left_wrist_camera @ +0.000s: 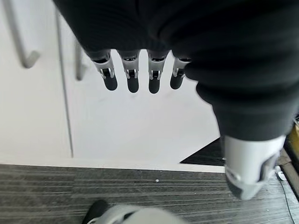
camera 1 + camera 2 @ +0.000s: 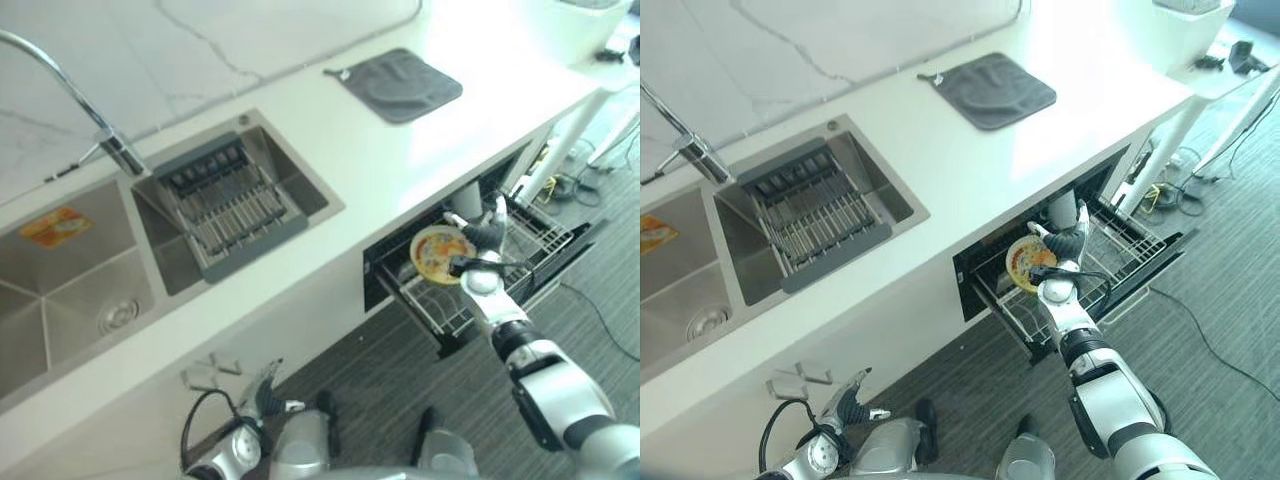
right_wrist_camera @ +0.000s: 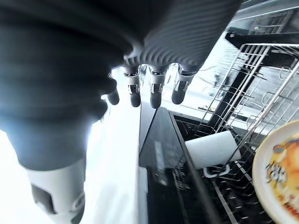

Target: Place the dishes in the dishwasher.

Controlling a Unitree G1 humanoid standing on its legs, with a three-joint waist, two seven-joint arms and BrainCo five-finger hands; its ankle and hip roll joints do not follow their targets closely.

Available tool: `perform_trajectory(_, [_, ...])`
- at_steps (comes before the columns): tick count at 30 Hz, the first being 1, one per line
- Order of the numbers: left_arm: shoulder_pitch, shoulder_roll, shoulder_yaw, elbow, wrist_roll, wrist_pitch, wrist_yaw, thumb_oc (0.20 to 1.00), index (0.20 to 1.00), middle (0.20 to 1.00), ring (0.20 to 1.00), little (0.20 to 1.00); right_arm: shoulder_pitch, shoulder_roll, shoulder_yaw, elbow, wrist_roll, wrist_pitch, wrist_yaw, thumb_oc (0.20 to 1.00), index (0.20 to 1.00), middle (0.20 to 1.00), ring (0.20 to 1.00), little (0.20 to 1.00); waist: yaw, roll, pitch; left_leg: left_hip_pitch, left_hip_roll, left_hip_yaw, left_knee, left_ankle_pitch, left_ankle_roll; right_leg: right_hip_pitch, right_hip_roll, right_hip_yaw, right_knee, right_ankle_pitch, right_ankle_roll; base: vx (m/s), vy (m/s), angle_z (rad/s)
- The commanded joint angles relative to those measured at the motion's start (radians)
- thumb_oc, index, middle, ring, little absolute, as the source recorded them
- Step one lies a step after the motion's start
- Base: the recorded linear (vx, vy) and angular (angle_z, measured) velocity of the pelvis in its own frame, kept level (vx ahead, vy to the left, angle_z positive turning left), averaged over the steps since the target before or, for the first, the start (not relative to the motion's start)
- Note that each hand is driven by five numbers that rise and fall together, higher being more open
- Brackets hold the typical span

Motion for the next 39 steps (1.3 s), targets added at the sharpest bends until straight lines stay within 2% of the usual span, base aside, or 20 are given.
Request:
perform_trajectory(1, [-0.053, -0.008, 0.0, 0.032, -0.023, 0.056, -0.015, 1.0, 1.0, 1.0, 1.0, 1.0, -0.065, -0.056, -0.051, -0.093, 0.091, -0.103, -0.013, 1.0, 1.0, 1.0, 1.0, 1.0, -0.008, 0.012, 0.027, 0.039, 0.002, -0.002, -0.047, -0.045, 0.002, -0.03, 0.018, 0.016, 0.158, -0.161, -0.03, 0.1, 0.028, -0.2])
perform_trajectory(4, [-0.02, -0.025, 0.037, 0.061, -0.018, 0.081, -0.038, 1.0, 1.0, 1.0, 1.0, 1.0, 0.073, -0.081, -0.105, -0.183, 0.06, -0.113, -0.038, 1.0, 1.0, 1.0, 1.0, 1.0, -0.042, -0.001, -0.002, 0.071, 0.011, 0.017, -0.055, -0.054, 0.003, -0.011, 0.031, 0.031, 0.153, -0.168, -0.031, 0.11, 0.005, -0.19])
perform_trajectory(9, [0.043, -0.027, 0.088, 0.034, 0.008, 0.047, -0.044, 1.0, 1.0, 1.0, 1.0, 1.0, 0.357, -0.167, -0.227, -0.372, 0.01, -0.166, -0.058, 1.0, 1.0, 1.0, 1.0, 1.0, -0.093, -0.019, -0.007, 0.087, 0.022, 0.047, -0.065, -0.063, 0.01, -0.01, 0.043, 0.051, 0.134, -0.167, -0.024, 0.0, -0.047, -0.2])
perform_trajectory(11, [0.055, -0.017, 0.104, 0.016, 0.035, 0.034, -0.056, 1.0, 1.0, 1.0, 1.0, 1.0, 0.451, -0.18, -0.288, -0.41, 0.047, -0.196, -0.047, 1.0, 1.0, 1.0, 1.0, 1.0, -0.118, -0.023, -0.002, 0.084, 0.027, 0.059, -0.069, -0.061, 0.009, -0.017, 0.046, 0.053, 0.13, -0.166, -0.022, -0.06, -0.04, -0.21])
perform_trajectory(12, [0.062, -0.01, 0.099, 0.007, 0.054, 0.031, -0.065, 1.0, 1.0, 1.0, 1.0, 1.0, 0.505, -0.181, -0.329, -0.403, 0.133, -0.217, 0.0, 1.0, 1.0, 1.0, 1.0, 1.0, -0.134, -0.024, 0.0, 0.086, 0.031, 0.067, -0.077, -0.057, 0.006, -0.018, 0.049, 0.051, 0.125, -0.164, -0.022, -0.04, -0.039, -0.02])
perform_trajectory(15, [0.072, -0.003, 0.09, -0.005, 0.076, 0.032, -0.072, 1.0, 1.0, 1.0, 1.0, 1.0, 0.558, -0.175, -0.373, -0.358, 0.219, -0.237, 0.044, 1.0, 1.0, 1.0, 1.0, 1.0, -0.148, -0.025, 0.0, 0.092, 0.032, 0.072, -0.086, -0.053, 0.002, -0.013, 0.052, 0.049, 0.114, -0.161, -0.022, 0.02, -0.025, -0.04])
perform_trajectory(17, [0.071, 0.002, 0.074, -0.009, 0.085, 0.026, -0.077, 1.0, 1.0, 1.0, 1.0, 1.0, 0.582, -0.159, -0.398, -0.296, 0.32, -0.262, 0.11, 1.0, 1.0, 1.0, 1.0, 1.0, -0.155, -0.025, -0.001, 0.097, 0.032, 0.076, -0.089, -0.053, 0.001, -0.01, 0.054, 0.047, 0.108, -0.16, -0.022, 0.05, -0.025, -0.06])
perform_trajectory(18, [0.068, 0.005, 0.067, -0.014, 0.076, 0.024, -0.082, 1.0, 1.0, 1.0, 1.0, 1.0, 0.593, -0.148, -0.413, -0.258, 0.386, -0.27, 0.164, 1.0, 1.0, 1.0, 1.0, 1.0, -0.157, -0.025, 0.0, 0.098, 0.032, 0.078, -0.09, -0.054, 0.0, -0.01, 0.053, 0.044, 0.107, -0.16, -0.022, 0.04, -0.001, -0.04])
perform_trajectory(19, [0.057, 0.006, 0.057, -0.019, 0.069, 0.024, -0.093, 1.0, 1.0, 1.0, 1.0, 1.0, 0.594, -0.136, -0.426, -0.201, 0.495, -0.262, 0.266, 1.0, 1.0, 1.0, 1.0, 1.0, -0.156, -0.022, 0.004, 0.093, 0.033, 0.074, -0.087, -0.055, -0.001, -0.015, 0.05, 0.041, 0.114, -0.163, -0.024, 0.04, 0.025, 0.01])
perform_trajectory(20, [0.046, 0.003, 0.047, -0.025, 0.071, 0.024, -0.102, 1.0, 1.0, 1.0, 1.0, 1.0, 0.586, -0.129, -0.429, -0.167, 0.582, -0.232, 0.345, 1.0, 1.0, 1.0, 1.0, 1.0, -0.155, -0.018, 0.01, 0.088, 0.033, 0.069, -0.082, -0.055, -0.001, -0.021, 0.047, 0.04, 0.126, -0.169, -0.026, 0.06, 0.079, 0.03])
perform_trajectory(21, [0.019, -0.002, 0.02, -0.031, 0.058, 0.03, -0.116, 1.0, 1.0, 1.0, 1.0, 1.0, 0.565, -0.118, -0.423, -0.114, 0.681, -0.15, 0.5, 1.0, 1.0, 1.0, 1.0, 1.0, -0.151, -0.011, 0.027, 0.072, 0.034, 0.058, -0.061, -0.061, -0.001, -0.038, 0.043, 0.038, 0.17, -0.188, -0.036, 0.06, 0.079, 0.02])
perform_trajectory(22, [0.005, -0.002, 0.013, -0.036, 0.045, 0.038, -0.117, 1.0, 1.0, 1.0, 1.0, 1.0, 0.551, -0.114, -0.414, -0.1, 0.731, -0.123, 0.553, 1.0, 1.0, 1.0, 1.0, 1.0, -0.148, -0.009, 0.037, 0.06, 0.033, 0.052, -0.045, -0.064, 0.001, -0.05, 0.041, 0.037, 0.192, -0.197, -0.04, 0.1, 0.07, 0.02])
perform_trajectory(23, [-0.025, -0.001, 0.002, -0.038, 0.019, 0.046, -0.115, 1.0, 1.0, 1.0, 1.0, 1.0, 0.526, -0.109, -0.402, -0.089, 0.829, -0.046, 0.66, 1.0, 1.0, 1.0, 1.0, 1.0, -0.144, -0.01, 0.054, 0.045, 0.029, 0.034, -0.016, -0.09, -0.002, -0.068, 0.036, 0.044, 0.238, -0.232, -0.04, 0.05, 0.022, 0.0])
perform_trajectory(24, [-0.025, -0.001, 0.002, -0.038, 0.019, 0.046, -0.115, 1.0, 1.0, 1.0, 1.0, 1.0, 0.526, -0.109, -0.402, -0.089, 0.829, -0.046, 0.66, 1.0, 1.0, 1.0, 1.0, 1.0, -0.144, -0.01, 0.054, 0.045, 0.029, 0.034, -0.016, -0.09, -0.002, -0.068, 0.036, 0.044, 0.238, -0.232, -0.04, -0.05, 0.013, 0.03])
perform_trajectory(25, [-0.069, 0.004, 0.001, -0.04, 0.001, 0.043, -0.111, 1.0, 1.0, 1.0, 1.0, 1.0, 0.48, -0.111, -0.392, -0.081, 0.98, 0.097, 0.841, 1.0, 1.0, 1.0, 1.0, 1.0, -0.133, -0.01, 0.095, -0.016, 0.031, 0.021, 0.048, -0.1, 0.002, -0.127, 0.028, 0.042, 0.324, -0.258, -0.053, -0.15, -0.008, 0.08])
perform_trajectory(26, [-0.083, 0.006, 0.001, -0.041, -0.002, 0.041, -0.109, 1.0, 1.0, 1.0, 1.0, 1.0, 0.464, -0.112, -0.389, -0.08, 1.006, 0.136, 0.907, 1.0, 1.0, 1.0, 1.0, 1.0, -0.129, -0.01, 0.108, -0.042, 0.033, 0.015, 0.073, -0.103, 0.004, -0.154, 0.026, 0.044, 0.358, -0.268, -0.059, -0.2, -0.025, 0.09])
perform_trajectory(29, [-0.128, 0.018, -0.003, -0.034, -0.006, 0.035, -0.096, 1.0, 1.0, 1.0, 1.0, 1.0, 0.429, -0.117, -0.375, -0.087, 1.05, 0.269, 1.089, 1.0, 1.0, 1.0, 1.0, 1.0, -0.117, -0.015, 0.155, -0.131, 0.033, -0.004, 0.162, -0.111, 0.012, -0.241, 0.025, 0.047, 0.477, -0.297, -0.076, -0.11, -0.058, 0.23])
perform_trajectory(32, [-0.142, 0.026, 0.003, -0.029, 0.017, 0.03, -0.094, 1.0, 1.0, 1.0, 1.0, 1.0, 0.399, -0.132, -0.37, -0.071, 1.028, 0.397, 1.271, 1.0, 1.0, 1.0, 1.0, 1.0, -0.101, -0.015, 0.192, -0.185, 0.026, -0.028, 0.215, -0.111, 0.016, -0.287, 0.018, 0.041, 0.557, -0.32, -0.086, 0.0, -0.076, 0.21])
perform_trajectory(39, [-0.159, 0.056, -0.002, -0.03, 0.013, -0.009, -0.081, 1.0, 1.0, 1.0, 1.0, 1.0, 0.225, -0.186, -0.269, -0.085, 0.964, 0.534, 1.522, 1.0, 1.0, 1.0, 1.0, 1.0, -0.049, 0.011, 0.247, -0.29, 0.003, -0.074, 0.308, -0.123, 0.024, -0.374, -0.013, 0.03, 0.693, -0.363, -0.109, 0.01, -0.042, 0.17])
